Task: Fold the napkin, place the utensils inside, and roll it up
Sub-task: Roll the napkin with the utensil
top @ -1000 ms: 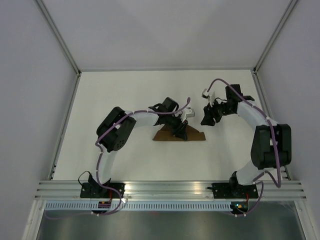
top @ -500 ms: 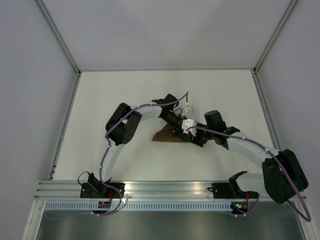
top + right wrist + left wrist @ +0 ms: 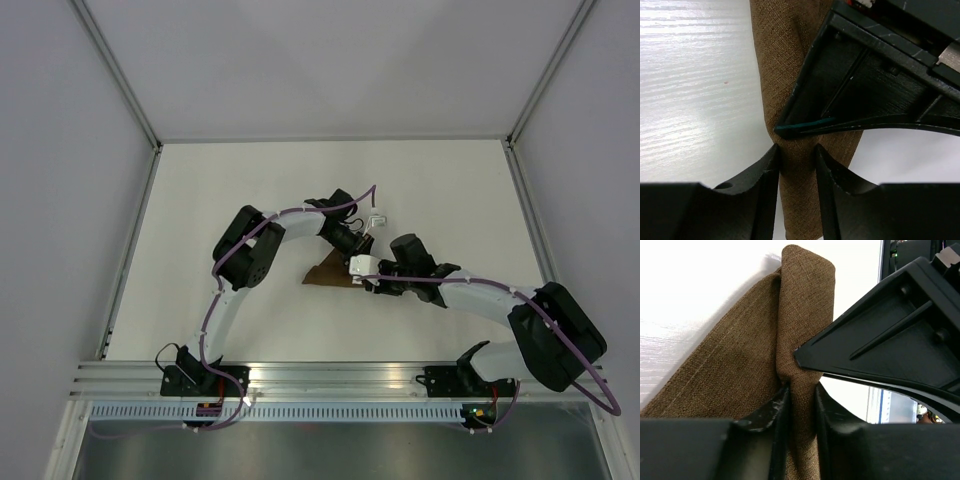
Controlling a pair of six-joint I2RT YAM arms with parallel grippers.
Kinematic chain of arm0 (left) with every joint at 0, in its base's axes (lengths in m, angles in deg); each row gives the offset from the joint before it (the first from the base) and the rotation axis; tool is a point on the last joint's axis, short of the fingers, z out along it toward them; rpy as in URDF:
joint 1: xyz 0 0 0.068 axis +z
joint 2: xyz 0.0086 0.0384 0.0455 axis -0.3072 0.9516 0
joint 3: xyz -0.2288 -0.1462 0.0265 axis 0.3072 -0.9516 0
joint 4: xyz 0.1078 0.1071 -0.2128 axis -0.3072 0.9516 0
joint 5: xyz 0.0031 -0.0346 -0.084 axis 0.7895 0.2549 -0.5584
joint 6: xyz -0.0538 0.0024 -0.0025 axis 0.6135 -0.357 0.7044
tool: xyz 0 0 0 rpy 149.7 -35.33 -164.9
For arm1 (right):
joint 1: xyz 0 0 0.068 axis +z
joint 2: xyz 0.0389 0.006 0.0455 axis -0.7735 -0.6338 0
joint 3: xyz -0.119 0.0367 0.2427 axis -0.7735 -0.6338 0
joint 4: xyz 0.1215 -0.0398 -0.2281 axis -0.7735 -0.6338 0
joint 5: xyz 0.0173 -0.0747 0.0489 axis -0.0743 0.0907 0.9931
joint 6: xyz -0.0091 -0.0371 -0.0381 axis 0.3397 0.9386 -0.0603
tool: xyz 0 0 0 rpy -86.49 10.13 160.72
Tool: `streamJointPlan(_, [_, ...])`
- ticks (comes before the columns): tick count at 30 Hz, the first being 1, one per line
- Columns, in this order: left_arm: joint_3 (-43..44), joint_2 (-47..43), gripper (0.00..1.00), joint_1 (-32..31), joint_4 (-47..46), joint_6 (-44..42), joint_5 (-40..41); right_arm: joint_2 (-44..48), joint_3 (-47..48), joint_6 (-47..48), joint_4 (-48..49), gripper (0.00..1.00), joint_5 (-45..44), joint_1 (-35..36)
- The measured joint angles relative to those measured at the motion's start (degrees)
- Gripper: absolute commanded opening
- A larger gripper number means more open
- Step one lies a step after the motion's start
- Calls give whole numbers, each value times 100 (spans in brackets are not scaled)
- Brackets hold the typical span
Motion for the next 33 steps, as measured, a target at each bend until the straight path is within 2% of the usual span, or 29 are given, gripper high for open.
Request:
streamJointPlan(1, [0,0,42,0,4,0,0,-22,0,9,22,35,-17,2])
streamJointPlan(4, [4,-13,55,4,61,33,-96,-50,0,35,37,23,-50,4])
streamJointPlan(15, [-291,-389,63,111,-160,219,210,-195,195,164,-197,18,-28,4])
streamJointPlan(25, [-1276,-1762,64,671,-1416,752,1902,-946,1351,275,-1589,16,398,-234])
streamJointPlan(33, [-2658,-3517,66,874,-2940,1248,3735,-2361,3204,949,-3814,16,1344,-942])
